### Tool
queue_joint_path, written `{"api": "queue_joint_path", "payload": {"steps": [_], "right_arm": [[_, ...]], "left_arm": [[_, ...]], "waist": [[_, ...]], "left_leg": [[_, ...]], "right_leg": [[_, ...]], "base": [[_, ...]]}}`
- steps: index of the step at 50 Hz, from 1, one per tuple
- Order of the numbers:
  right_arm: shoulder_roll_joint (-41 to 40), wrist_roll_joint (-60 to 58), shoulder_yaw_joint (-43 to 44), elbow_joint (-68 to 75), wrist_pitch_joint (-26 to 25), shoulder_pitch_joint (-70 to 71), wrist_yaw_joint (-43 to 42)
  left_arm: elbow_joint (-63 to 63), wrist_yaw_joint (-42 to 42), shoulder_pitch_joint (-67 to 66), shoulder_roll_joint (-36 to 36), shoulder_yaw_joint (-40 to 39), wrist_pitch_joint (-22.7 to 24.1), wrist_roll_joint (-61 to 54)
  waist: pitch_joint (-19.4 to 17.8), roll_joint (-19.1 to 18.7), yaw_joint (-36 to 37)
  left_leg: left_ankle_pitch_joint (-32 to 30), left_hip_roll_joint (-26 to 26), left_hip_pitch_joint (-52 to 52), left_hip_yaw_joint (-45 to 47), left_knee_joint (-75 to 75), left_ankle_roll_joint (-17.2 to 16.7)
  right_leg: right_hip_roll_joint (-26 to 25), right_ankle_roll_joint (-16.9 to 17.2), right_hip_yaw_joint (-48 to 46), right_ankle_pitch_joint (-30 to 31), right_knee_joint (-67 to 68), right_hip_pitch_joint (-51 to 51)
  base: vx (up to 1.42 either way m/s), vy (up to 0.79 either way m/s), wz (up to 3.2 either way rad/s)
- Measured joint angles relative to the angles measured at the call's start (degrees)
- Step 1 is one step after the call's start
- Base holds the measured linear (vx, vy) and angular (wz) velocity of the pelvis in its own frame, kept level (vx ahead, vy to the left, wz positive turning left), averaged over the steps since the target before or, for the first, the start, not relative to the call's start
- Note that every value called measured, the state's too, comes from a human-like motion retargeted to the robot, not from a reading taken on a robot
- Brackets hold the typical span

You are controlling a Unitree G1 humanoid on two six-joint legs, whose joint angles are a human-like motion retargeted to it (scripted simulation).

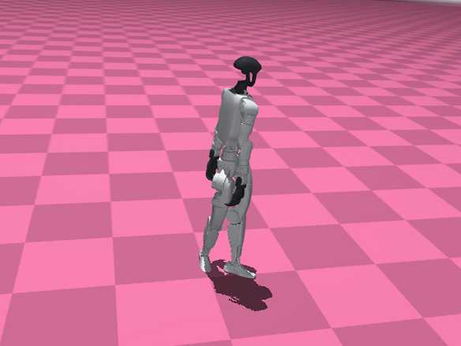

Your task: In place motions

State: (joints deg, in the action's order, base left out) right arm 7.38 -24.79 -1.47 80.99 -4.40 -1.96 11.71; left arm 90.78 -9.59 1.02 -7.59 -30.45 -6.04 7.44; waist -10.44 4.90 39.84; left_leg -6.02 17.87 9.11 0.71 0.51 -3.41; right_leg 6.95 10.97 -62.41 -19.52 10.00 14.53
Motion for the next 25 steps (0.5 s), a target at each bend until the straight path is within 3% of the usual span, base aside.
{"api": "queue_joint_path", "payload": {"steps": [10, 17, 25], "right_arm": [[-0.7, -0.8, -1.4, 0.4, -0.2, -0.4, 1.2], [0.4, 0.0, -3.0, -0.3, -0.5, -0.3, 2.2], [1.9, 1.2, -4.3, -0.5, -1.1, 0.8, 1.4]], "left_arm": [[-0.3, -0.5, 0.6, -0.9, 3.9, 0.6, 0.5], [-0.8, -1.0, -1.4, -2.7, 5.1, 0.7, 1.0], [-0.6, -1.0, -5.1, -4.8, 4.2, 0.0, 2.6]], "waist": [[2.1, 0.4, -11.8], [5.0, -0.3, -23.4], [9.4, -2.6, -35.5]], "left_leg": [[0.0, -2.9, -3.6, 2.2, 0.1, 4.6], [2.2, -7.6, -5.8, 7.9, 0.5, 7.5], [5.6, -14.1, -7.2, 18.1, 0.8, 8.2]], "right_leg": [[-0.6, -2.8, 9.1, 2.6, -0.8, -1.0], [-2.3, -5.7, 21.1, 4.3, -0.1, -4.6], [-5.5, -8.9, 36.4, 6.6, 0.9, -11.4]], "base": [[0.17, -0.05, -0.97], [0.18, -0.2, -1.67], [0.05, -0.28, -2.04]]}}
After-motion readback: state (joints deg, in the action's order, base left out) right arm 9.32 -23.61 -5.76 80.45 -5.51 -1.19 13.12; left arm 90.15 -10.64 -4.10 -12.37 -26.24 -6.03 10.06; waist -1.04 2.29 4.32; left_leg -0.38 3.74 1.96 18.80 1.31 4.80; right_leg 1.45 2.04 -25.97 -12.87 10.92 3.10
